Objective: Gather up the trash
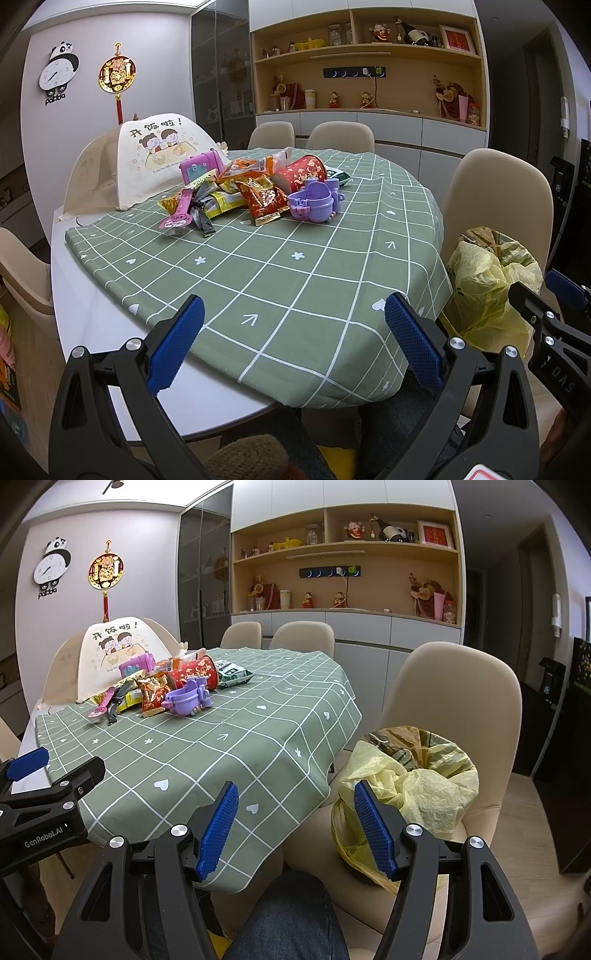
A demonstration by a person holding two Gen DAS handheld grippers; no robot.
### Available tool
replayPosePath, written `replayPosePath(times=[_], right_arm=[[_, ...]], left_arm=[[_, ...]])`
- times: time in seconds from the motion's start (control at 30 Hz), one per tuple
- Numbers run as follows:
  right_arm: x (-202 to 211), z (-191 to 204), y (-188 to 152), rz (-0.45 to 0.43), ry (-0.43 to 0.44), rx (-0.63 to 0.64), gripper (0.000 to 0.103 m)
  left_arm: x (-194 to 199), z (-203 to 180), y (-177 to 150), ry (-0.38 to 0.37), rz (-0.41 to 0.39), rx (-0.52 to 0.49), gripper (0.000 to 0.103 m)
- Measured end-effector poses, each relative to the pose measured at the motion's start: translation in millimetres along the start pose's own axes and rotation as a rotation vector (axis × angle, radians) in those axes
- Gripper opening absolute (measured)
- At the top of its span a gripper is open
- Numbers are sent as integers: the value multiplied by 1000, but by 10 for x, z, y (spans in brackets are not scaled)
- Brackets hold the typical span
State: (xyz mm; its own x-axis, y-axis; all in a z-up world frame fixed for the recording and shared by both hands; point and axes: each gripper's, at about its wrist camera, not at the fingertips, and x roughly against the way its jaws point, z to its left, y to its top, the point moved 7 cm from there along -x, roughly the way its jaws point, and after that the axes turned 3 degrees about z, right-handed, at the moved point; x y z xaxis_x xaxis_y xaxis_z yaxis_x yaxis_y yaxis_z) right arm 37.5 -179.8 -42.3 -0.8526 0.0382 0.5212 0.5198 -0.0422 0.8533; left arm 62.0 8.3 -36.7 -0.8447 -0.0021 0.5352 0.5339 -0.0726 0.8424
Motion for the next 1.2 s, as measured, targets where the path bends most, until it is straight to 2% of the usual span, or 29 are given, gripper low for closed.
replayPosePath(times=[1.2], right_arm=[[-25, 34, -32, 14, 25, 4, 62]], left_arm=[[-4, 28, -20, 13, 4, 4, 94]])
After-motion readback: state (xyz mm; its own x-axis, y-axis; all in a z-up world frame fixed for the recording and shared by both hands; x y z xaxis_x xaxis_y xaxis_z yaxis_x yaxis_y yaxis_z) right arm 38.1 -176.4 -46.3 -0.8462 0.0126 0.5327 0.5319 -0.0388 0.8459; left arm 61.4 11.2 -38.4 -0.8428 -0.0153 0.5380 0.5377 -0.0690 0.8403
